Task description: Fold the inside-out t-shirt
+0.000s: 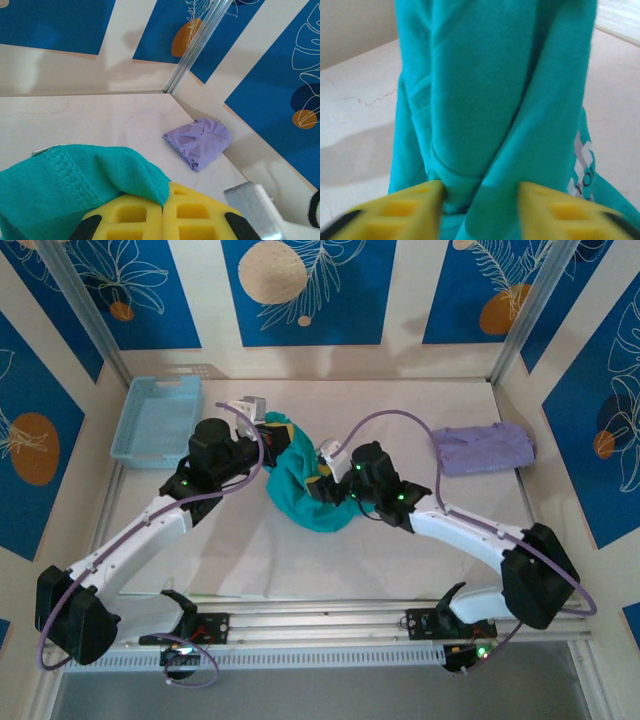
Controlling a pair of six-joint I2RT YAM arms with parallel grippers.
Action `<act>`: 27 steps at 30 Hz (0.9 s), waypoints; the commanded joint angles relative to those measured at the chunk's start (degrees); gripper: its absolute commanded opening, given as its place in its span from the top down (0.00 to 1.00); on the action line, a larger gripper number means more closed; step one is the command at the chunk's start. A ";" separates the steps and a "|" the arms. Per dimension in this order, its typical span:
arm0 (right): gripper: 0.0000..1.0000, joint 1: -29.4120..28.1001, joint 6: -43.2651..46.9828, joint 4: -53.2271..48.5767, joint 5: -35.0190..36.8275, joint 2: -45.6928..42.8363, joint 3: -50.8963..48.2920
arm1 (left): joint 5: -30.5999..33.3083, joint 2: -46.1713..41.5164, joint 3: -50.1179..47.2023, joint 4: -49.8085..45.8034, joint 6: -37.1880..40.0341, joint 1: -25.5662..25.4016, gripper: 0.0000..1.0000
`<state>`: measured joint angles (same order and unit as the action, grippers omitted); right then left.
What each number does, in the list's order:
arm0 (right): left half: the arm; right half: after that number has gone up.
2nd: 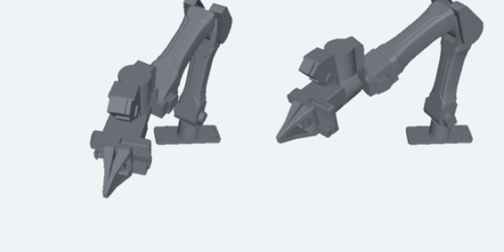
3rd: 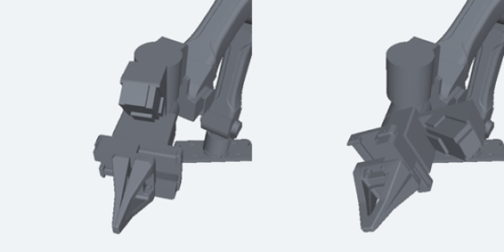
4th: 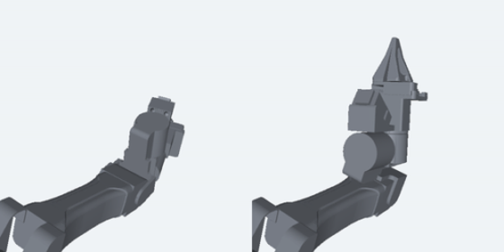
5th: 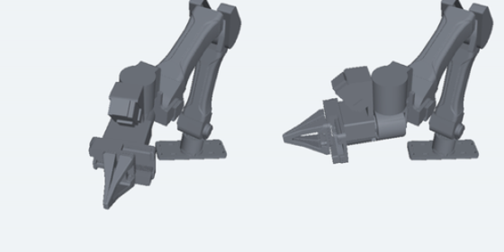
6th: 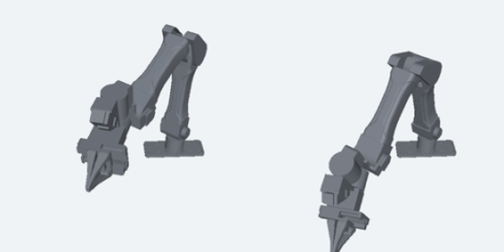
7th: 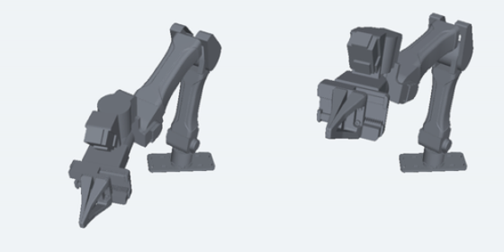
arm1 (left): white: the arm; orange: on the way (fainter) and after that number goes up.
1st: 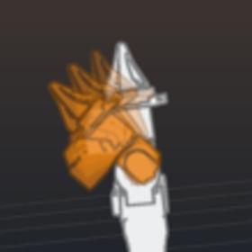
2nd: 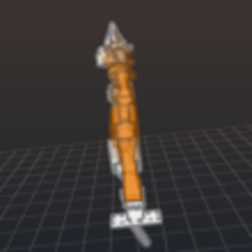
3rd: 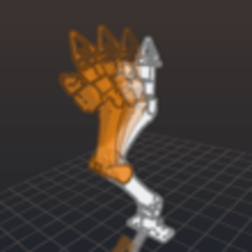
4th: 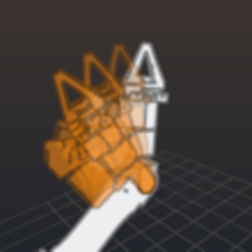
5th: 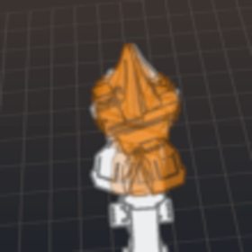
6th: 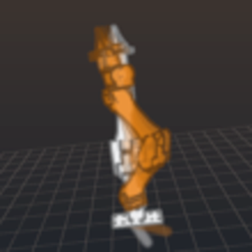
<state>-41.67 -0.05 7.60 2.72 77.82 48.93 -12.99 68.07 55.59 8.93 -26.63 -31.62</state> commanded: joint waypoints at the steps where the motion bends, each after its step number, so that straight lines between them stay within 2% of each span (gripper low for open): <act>1: 0.80 0.33 0.76 2.94 -1.86 0.38 2.35 | 1.30 -0.84 -0.62 0.89 0.51 0.08 1.00; 3: 0.93 1.08 0.11 2.95 -2.72 -1.34 0.99 | 3.15 -0.84 -0.49 -0.28 0.91 0.17 1.00; 5: 1.00 2.56 -1.67 2.95 -5.95 -3.27 -0.62 | 6.25 -0.69 -0.40 -1.54 1.82 0.26 1.00; 8: 1.00 5.31 -5.71 3.34 -13.42 -5.67 -2.54 | 11.78 0.07 -0.49 -3.16 4.23 0.44 1.00; 11: 1.00 7.96 -10.63 5.06 -20.72 -6.35 -3.39 | 16.83 2.30 0.00 -5.45 7.68 0.67 0.93; 15: 1.00 10.14 -16.95 8.99 -27.72 -4.96 -3.38 | 20.23 6.90 2.50 -10.88 11.83 0.83 0.79; 19: 1.00 12.07 -21.59 11.28 -31.32 -3.34 -3.06 | 22.93 7.86 2.98 -16.15 13.51 0.81 0.60; 23: 1.00 12.49 -23.66 11.24 -31.26 -2.36 -2.53 | 22.88 2.97 -0.13 -19.08 12.26 0.20 0.46; 27: 1.00 12.58 -24.64 10.99 -30.53 -1.69 -2.06 | 15.41 -4.06 -5.89 -17.85 7.99 -1.55 0.40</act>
<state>-29.32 -22.28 16.75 -25.98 75.75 46.06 7.03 68.53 52.45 -8.23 -16.12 -31.79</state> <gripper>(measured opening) 0.041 0.598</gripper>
